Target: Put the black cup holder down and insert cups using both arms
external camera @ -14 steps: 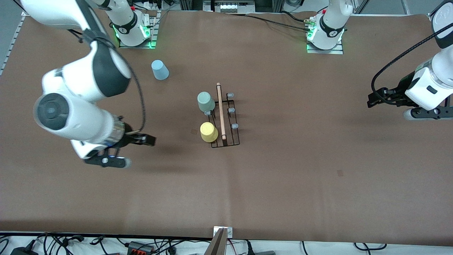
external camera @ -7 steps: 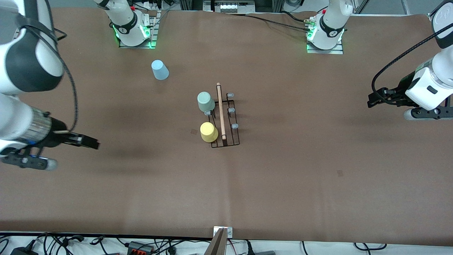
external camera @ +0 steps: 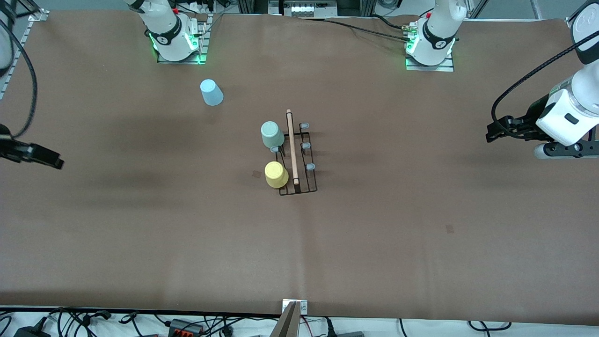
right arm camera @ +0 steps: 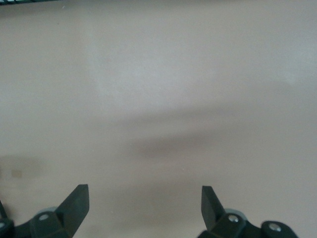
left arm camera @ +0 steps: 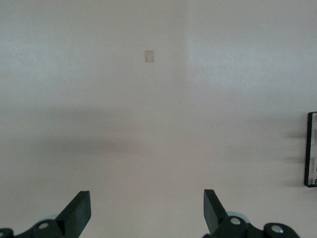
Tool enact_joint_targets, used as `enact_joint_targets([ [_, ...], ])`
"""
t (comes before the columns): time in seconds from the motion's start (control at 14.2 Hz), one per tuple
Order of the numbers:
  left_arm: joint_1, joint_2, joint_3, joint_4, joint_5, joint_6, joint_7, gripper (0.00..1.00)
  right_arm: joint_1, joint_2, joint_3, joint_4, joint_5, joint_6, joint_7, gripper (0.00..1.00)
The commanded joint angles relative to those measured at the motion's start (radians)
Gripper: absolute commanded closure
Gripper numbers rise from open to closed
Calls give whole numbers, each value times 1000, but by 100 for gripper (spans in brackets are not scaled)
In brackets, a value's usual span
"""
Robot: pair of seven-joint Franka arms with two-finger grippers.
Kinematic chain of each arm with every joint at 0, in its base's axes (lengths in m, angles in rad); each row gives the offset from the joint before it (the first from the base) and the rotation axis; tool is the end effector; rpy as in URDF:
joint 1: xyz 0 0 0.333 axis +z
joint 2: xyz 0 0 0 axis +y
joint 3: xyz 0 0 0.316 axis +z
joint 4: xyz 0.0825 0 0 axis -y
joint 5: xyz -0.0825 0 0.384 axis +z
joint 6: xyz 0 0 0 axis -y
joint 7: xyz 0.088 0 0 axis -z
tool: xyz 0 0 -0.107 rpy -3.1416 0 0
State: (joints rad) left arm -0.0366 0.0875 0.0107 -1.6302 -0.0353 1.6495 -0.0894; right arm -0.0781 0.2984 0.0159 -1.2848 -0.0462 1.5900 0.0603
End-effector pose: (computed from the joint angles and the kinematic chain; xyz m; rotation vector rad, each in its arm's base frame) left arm 0.5820 -0.0188 0.5533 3.1078 0.1049 -0.1089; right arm 0.6438 -0.0466 0.5822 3.0942 -0.1897 0.0105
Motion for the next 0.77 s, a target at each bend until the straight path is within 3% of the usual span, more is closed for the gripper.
enact_joint_targets([
  [0.0, 3, 9, 2, 26, -3, -20, 23, 0, 6, -45, -27, -47, 25, -10, -62, 0],
  [0.21, 3, 11, 3, 26, -3, -20, 23, 0, 6, -85, -22, -70, 20, -62, -62, 0],
  [0.56, 3, 11, 3, 26, -3, -20, 23, 0, 4, -301, -19, -428, 25, 148, -65, 0],
  [0.7, 3, 11, 3, 26, -3, -20, 30, 0, 4, -315, -19, -450, 25, 151, -66, 0],
])
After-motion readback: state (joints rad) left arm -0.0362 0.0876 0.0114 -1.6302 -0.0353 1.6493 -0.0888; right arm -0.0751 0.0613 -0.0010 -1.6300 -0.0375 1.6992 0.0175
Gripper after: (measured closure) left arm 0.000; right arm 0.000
